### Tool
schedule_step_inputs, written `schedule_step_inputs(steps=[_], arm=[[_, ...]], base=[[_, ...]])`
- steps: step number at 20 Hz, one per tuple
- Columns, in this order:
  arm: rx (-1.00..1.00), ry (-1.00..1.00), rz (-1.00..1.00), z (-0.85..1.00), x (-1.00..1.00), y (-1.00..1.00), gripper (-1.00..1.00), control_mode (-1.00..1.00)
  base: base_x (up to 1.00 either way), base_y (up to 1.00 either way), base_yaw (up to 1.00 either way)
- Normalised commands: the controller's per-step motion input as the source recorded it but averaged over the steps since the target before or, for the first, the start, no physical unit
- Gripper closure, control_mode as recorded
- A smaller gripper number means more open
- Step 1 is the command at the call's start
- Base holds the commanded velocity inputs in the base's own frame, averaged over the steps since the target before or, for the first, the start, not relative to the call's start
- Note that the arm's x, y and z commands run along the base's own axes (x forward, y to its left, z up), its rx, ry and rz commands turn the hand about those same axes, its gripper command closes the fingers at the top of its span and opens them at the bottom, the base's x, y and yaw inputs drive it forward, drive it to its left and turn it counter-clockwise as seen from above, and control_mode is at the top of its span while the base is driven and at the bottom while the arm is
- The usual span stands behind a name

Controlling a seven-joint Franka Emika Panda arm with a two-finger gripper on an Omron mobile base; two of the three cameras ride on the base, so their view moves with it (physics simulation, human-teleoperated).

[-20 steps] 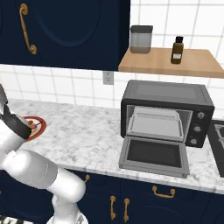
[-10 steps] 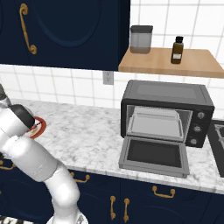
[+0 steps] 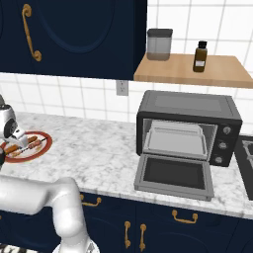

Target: Pick up the kebab skewer and baguette bread, and place them inside the toaster oven. Close the toaster oven door and start by setting the timer.

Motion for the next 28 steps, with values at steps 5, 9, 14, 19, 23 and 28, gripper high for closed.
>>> schedule_step_inputs(steps=[5,9,14,19,23,28], arm=[[-0.10,0.02,-0.01,-0.32,0.06,0.20,-1.00,-1.00],[-0.07,0.00,-0.04,-0.25,-0.04,0.00,1.00,-1.00],[0.00,-0.01,-0.08,-0.02,-0.28,-0.28,1.00,-1.00],[0.02,-0.06,-0.04,0.33,-0.38,-0.51,1.00,-1.00],[0.02,-0.26,0.00,1.00,-0.65,-0.72,1.00,-1.00],[0.10,-0.28,0.00,1.00,-0.94,-1.00,1.00,-1.00]], base=[[0.00,0.00,0.00],[0.00,0.00,0.00],[0.00,0.00,0.00],[0.00,0.00,0.00],[0.00,0.00,0.00],[0.00,0.00,0.00]])
